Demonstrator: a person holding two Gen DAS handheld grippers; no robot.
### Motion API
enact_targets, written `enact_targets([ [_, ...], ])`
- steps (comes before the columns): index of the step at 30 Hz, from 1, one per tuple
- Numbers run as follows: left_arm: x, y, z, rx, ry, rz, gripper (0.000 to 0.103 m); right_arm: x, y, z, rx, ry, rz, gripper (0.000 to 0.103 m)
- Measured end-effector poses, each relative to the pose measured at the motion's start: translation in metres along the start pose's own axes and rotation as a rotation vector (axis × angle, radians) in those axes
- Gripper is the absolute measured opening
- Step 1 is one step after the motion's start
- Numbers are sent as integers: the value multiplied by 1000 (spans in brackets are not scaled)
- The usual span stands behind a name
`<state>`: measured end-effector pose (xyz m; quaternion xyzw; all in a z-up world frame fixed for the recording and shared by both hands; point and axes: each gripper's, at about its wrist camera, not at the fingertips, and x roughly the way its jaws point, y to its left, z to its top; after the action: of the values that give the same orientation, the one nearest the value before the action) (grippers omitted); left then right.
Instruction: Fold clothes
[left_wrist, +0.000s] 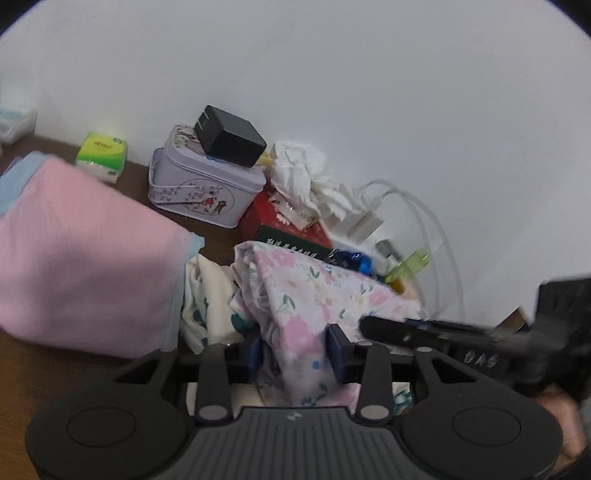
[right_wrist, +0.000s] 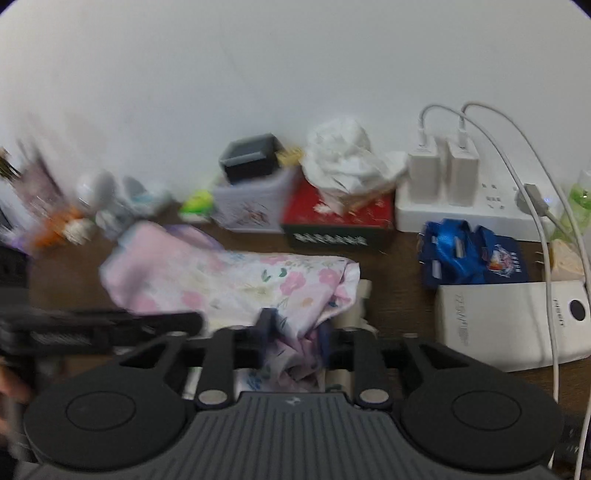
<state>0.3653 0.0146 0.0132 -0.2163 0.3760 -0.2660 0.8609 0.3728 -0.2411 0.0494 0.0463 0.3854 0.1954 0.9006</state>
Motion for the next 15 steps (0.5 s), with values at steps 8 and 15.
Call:
enact_targets([
  [8, -39, -66, 20, 321, -187, 130, 44, -63, 34, 12, -214, -209, -154, 18],
  [15, 30, -31, 14, 252, -51, 163, 29, 9, 39, 7, -230, -29, -167, 18],
])
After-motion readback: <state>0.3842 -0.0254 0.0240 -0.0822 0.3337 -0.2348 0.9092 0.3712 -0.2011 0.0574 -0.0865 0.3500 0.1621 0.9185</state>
